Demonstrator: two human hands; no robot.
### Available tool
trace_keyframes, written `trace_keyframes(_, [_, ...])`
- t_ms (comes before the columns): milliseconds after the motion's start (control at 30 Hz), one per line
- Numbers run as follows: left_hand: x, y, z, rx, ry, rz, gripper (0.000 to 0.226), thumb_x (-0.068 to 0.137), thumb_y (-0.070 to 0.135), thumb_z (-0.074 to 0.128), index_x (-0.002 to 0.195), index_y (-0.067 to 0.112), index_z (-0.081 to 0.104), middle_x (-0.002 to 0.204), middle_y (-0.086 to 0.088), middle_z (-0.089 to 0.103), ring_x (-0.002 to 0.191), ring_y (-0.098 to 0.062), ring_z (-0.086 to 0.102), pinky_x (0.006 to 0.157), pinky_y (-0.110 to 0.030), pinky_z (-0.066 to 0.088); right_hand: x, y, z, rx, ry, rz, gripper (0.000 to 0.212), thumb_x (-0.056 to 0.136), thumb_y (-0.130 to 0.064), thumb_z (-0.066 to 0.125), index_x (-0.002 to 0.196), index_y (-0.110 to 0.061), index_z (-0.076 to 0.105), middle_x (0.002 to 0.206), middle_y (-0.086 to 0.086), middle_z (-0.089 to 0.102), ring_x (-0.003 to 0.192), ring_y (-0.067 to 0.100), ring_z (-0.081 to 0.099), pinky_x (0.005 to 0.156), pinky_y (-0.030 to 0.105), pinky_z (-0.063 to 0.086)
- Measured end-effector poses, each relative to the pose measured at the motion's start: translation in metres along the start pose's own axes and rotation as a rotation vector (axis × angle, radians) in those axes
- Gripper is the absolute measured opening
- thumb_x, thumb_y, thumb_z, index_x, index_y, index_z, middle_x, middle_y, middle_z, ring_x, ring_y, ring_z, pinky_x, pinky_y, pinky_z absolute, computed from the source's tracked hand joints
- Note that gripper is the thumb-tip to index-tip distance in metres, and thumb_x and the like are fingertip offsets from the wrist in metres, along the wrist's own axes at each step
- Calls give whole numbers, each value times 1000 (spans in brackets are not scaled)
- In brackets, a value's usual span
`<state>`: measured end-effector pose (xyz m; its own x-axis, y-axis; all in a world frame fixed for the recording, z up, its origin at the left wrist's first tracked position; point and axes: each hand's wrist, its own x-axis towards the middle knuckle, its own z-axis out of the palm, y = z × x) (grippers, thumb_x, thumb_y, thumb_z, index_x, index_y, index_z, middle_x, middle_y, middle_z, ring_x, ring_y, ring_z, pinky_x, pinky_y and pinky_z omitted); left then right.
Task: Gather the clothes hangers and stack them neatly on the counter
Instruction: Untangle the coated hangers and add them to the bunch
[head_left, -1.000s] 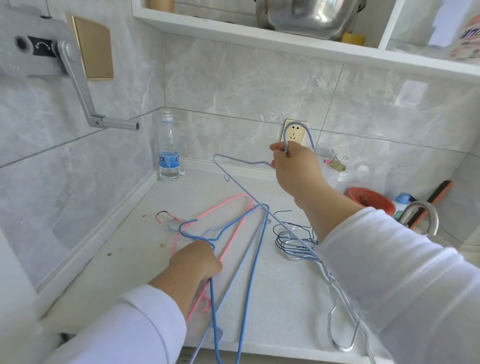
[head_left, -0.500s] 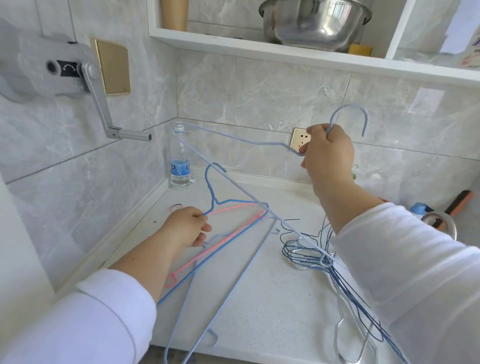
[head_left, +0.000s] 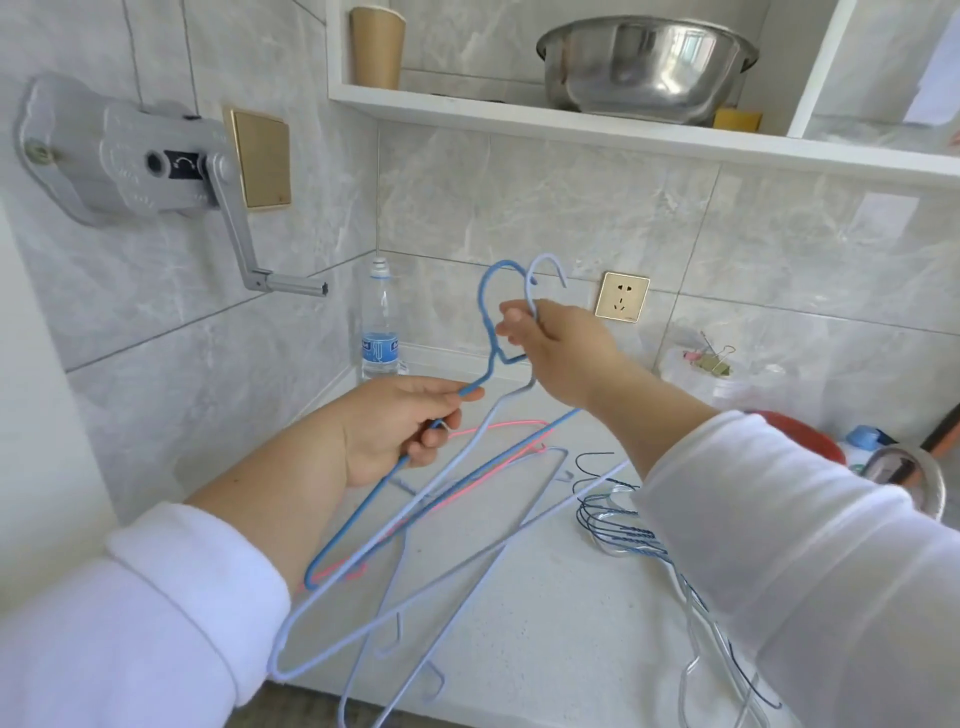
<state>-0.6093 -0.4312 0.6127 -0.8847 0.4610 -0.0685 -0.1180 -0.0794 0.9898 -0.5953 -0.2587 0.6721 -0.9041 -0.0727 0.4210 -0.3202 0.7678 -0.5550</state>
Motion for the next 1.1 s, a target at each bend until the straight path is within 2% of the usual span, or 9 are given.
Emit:
trace_keyframes(100, [-2, 3, 14, 38, -51, 2, 25, 95, 2, 40, 98, 7, 65, 61, -2, 46, 39, -6, 37, 34, -15, 26, -1, -4, 12, -11, -55, -37, 38, 98, -31, 37, 124, -8, 53, 107, 11, 71, 103, 28, 62, 95, 35, 45])
trace_keyframes(167, [-5, 4, 16, 55, -78, 15, 23, 95, 6, 43, 100, 8, 65, 58, 0, 50, 41, -7, 42, 36, -16, 33, 0, -5, 13, -28, -35, -72, 32, 99, -26, 37, 125, -14, 51, 87, 4, 69, 85, 21, 61, 78, 25, 44])
trace_keyframes(267, [-3, 1, 1, 97, 1, -15, 23, 92, 19, 52, 106, 8, 67, 73, -2, 63, 59, -11, 56, 58, -23, 49, 1, -4, 11, -117, 31, -137, 28, 98, -23, 36, 118, -14, 54, 68, -3, 56, 73, 22, 54, 69, 31, 42])
trace_keyframes(367, [15, -27, -36, 738, 297, -139, 36, 93, 27, 49, 120, 5, 60, 116, -15, 63, 99, -25, 60, 89, -36, 48, 1, 2, 6, -164, 109, -136, 28, 98, -27, 36, 113, -15, 57, 58, -12, 43, 71, 25, 53, 70, 37, 47])
trace_keyframes(433, [23, -56, -57, 1184, 323, -299, 47, 94, 34, 43, 131, 6, 49, 137, -13, 53, 123, -27, 51, 100, -31, 40, 0, 10, 3, -178, 145, -117, 28, 97, -27, 37, 110, -14, 59, 56, -12, 42, 68, 26, 51, 68, 37, 46])
trace_keyframes(633, [39, -101, -67, 1366, 412, -520, 47, 93, 30, 40, 136, 10, 37, 139, -13, 40, 130, -26, 40, 104, -31, 35, -2, 33, 3, -160, 166, -13, 26, 97, -25, 38, 104, -15, 60, 56, -4, 47, 70, 35, 59, 69, 40, 49])
trace_keyframes(833, [47, -105, -82, 1273, 471, -462, 33, 91, 13, 46, 122, 4, 55, 130, -15, 57, 120, -30, 54, 94, -32, 44, 0, 39, 5, -159, 160, 34, 26, 97, -26, 37, 104, -16, 60, 58, -2, 50, 75, 35, 62, 71, 39, 51])
trace_keyframes(967, [45, -74, -64, 696, 608, -104, 15, 91, 19, 46, 97, 16, 60, 95, -8, 59, 72, -25, 54, 52, -28, 39, 3, 32, 9, -159, 153, 66, 26, 96, -29, 38, 100, -15, 59, 61, 3, 53, 73, 35, 64, 71, 43, 54])
trace_keyframes(1100, [33, -40, -24, 320, 419, 8, 15, 91, 19, 46, 82, 16, 58, 73, -1, 54, 51, -14, 38, 44, -21, 35, 9, 19, 7, -116, 178, 95, 22, 94, -38, 42, 96, -21, 57, 57, -1, 53, 69, 26, 64, 64, 35, 51])
